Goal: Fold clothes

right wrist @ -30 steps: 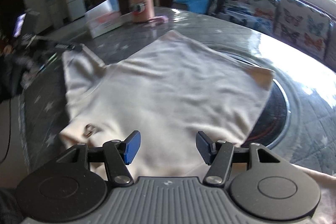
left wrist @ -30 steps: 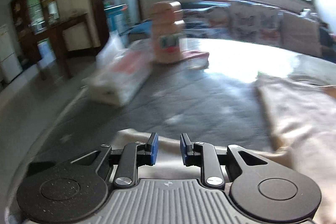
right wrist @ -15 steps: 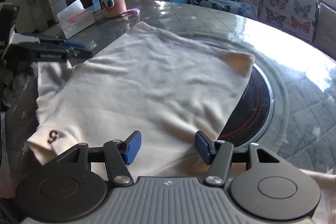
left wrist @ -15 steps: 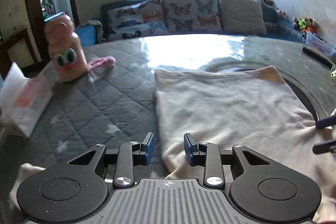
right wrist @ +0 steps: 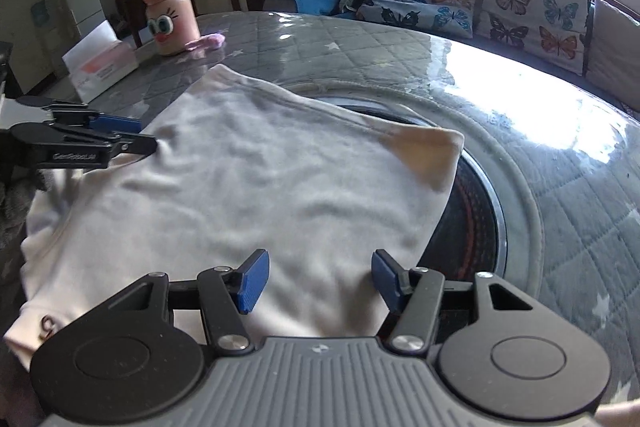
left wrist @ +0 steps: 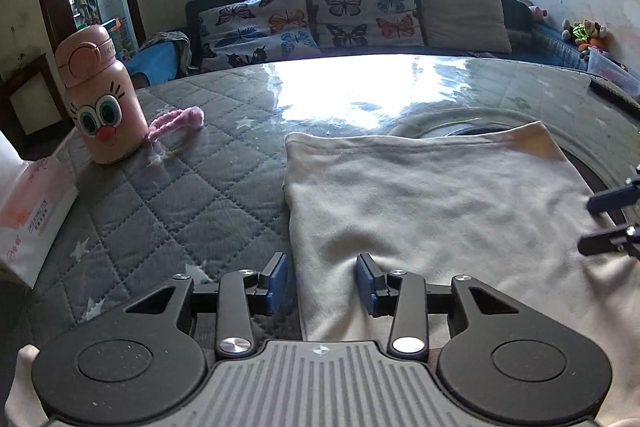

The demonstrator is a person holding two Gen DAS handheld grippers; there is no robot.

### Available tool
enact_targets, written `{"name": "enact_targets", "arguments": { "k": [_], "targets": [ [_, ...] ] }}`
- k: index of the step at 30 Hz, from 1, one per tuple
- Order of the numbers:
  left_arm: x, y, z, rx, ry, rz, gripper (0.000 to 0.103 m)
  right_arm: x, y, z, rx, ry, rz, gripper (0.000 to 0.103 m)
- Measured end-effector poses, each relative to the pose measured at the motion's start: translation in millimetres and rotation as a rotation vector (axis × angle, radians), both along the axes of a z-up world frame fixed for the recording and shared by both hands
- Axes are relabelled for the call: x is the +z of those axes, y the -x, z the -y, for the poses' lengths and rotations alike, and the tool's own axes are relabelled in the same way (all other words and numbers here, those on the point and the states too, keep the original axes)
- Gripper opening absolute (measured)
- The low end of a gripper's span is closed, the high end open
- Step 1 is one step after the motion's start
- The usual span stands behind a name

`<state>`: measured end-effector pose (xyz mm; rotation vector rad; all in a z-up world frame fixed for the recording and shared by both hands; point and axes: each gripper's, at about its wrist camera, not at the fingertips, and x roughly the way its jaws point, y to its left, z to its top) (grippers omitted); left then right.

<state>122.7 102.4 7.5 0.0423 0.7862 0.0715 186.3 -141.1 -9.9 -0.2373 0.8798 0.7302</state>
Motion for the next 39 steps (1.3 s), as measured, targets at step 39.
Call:
{"name": "enact_targets", "arguments": {
  "k": [39],
  "targets": [
    [12,51,49,-0.075,-0.038,0.035,0.072,11,116,-27,0.238,0.061,0.098,0.061]
  ]
}}
